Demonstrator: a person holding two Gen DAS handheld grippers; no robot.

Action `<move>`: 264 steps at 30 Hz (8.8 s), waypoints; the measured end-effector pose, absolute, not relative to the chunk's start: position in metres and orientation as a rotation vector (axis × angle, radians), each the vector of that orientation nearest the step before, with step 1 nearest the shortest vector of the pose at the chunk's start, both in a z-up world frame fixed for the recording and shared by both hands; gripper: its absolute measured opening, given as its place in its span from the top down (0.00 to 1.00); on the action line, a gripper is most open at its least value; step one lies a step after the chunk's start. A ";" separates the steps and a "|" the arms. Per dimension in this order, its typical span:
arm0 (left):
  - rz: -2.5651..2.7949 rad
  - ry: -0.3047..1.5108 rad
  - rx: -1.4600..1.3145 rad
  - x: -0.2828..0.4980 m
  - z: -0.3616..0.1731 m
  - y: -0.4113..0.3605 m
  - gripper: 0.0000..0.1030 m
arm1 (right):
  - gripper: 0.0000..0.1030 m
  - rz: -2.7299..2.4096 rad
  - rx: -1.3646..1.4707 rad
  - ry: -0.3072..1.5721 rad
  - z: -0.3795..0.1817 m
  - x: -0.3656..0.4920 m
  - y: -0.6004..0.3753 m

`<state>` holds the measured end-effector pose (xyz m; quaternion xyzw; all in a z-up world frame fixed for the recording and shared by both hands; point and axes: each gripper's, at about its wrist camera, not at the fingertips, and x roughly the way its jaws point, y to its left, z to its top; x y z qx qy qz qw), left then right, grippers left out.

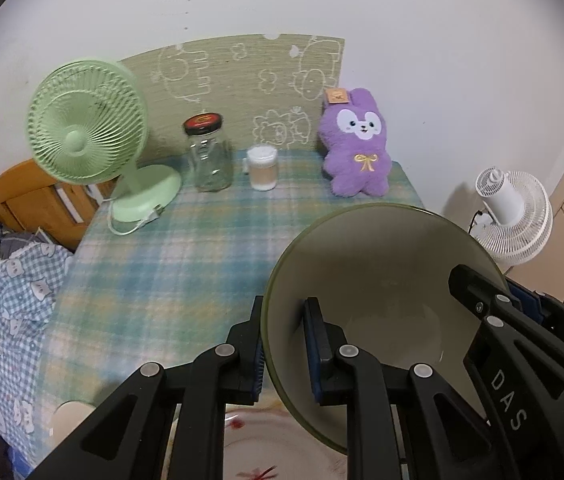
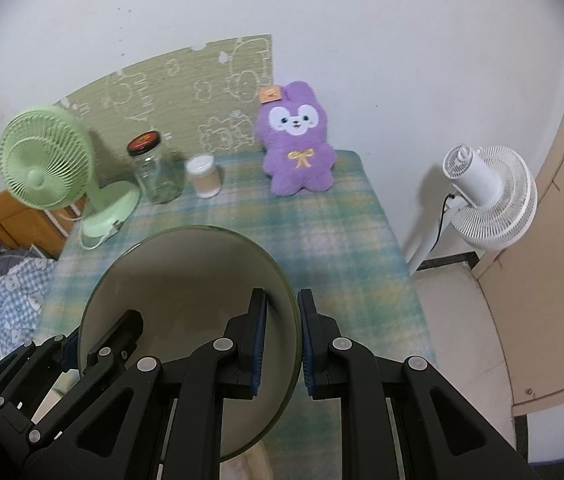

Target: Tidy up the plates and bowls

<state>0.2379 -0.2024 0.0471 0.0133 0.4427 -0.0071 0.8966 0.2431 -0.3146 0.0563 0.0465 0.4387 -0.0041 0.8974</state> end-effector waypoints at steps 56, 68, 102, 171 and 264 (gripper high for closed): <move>0.037 1.079 0.028 0.144 -0.010 0.018 0.84 | 0.82 0.049 0.027 1.082 -0.015 0.149 -0.085; 0.058 1.137 0.016 0.148 -0.026 0.031 0.83 | 0.82 0.057 0.007 1.125 -0.032 0.153 -0.068; 0.008 1.131 -0.026 0.134 -0.030 0.034 0.42 | 0.71 0.040 -0.025 1.127 -0.030 0.137 -0.074; -0.056 1.187 -0.062 0.160 -0.062 0.021 0.52 | 0.54 0.193 0.097 1.274 -0.079 0.179 -0.072; 0.027 1.217 -0.117 0.161 -0.039 -0.140 0.52 | 0.53 0.236 0.057 1.302 -0.054 0.187 -0.239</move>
